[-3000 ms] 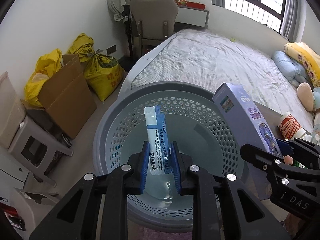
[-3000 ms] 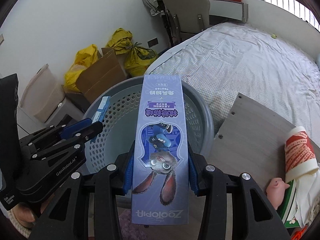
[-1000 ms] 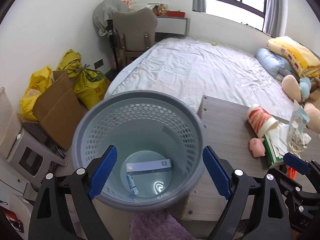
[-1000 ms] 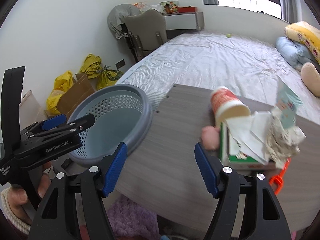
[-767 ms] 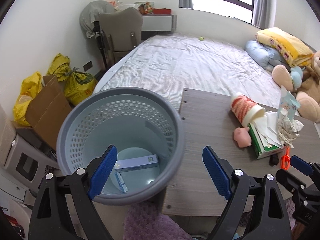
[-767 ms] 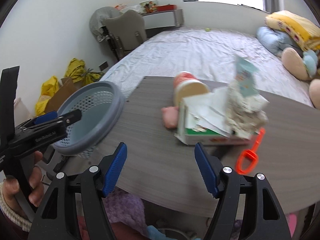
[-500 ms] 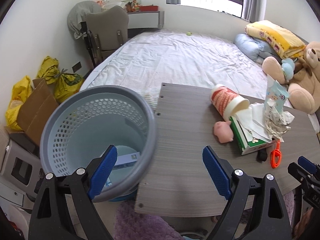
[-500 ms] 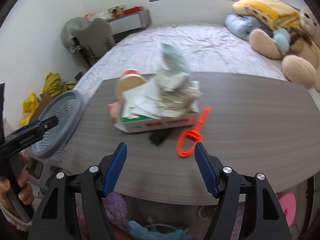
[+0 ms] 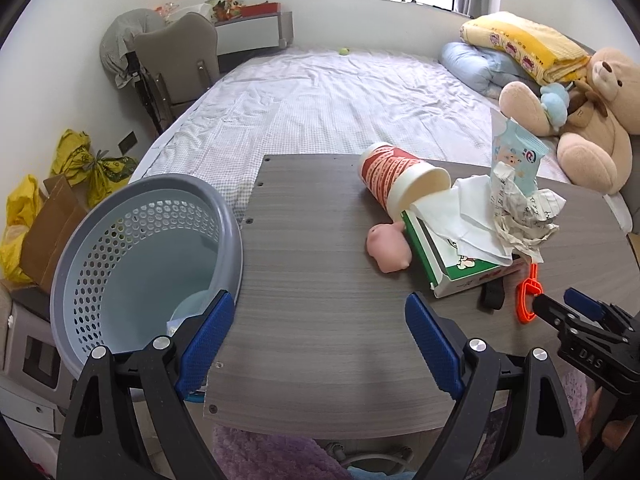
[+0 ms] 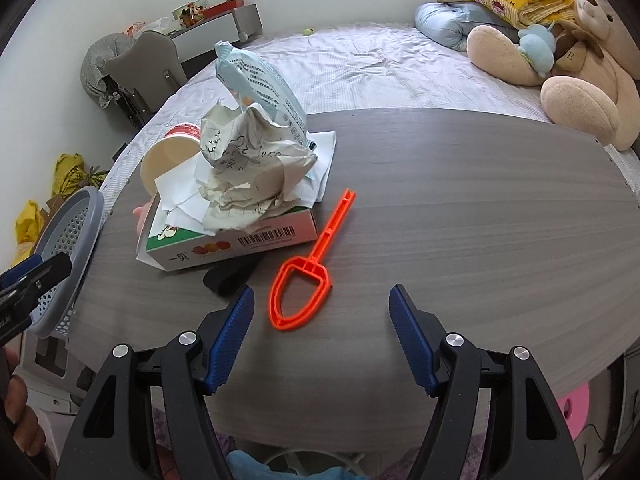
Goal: Collect trash
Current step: 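Grasp the orange plastic scoop handle with the right gripper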
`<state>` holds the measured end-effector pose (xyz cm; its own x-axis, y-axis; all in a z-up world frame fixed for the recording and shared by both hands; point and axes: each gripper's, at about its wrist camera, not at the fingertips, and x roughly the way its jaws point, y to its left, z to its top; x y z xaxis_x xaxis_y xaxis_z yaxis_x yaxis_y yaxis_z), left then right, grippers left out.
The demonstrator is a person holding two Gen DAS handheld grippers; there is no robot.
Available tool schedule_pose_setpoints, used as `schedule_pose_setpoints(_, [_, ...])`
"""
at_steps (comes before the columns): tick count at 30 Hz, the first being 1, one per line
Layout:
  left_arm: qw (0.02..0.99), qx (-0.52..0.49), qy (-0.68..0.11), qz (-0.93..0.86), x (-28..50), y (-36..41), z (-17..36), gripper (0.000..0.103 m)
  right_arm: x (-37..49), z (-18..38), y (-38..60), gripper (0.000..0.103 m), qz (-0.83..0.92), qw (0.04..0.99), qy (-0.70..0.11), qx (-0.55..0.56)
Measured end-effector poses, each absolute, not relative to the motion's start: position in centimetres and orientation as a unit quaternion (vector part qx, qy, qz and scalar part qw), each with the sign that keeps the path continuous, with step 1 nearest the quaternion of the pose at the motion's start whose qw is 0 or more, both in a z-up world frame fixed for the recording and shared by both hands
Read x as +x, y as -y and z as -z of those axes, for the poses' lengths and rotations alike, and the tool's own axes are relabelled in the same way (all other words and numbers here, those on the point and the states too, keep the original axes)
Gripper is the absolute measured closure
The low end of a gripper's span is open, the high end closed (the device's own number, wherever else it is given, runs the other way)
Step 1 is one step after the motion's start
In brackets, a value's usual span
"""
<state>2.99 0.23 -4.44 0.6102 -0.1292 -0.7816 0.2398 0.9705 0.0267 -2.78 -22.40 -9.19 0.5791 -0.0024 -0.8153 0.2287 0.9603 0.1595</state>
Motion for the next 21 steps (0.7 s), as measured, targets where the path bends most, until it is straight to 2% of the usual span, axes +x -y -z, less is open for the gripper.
schedule_pose_setpoints(15, [0.892,0.066,-0.436,0.101,3.4,0.3,4.6,0.018,-1.2,10.3,22.4,0.037,0.087,0.879,-0.459,0.098])
schedule_pose_setpoints(21, [0.893,0.066,-0.434,0.102,3.3,0.3,4.7,0.018,-0.7,10.5,21.7,0.058,0.076,0.877,-0.466,0.092])
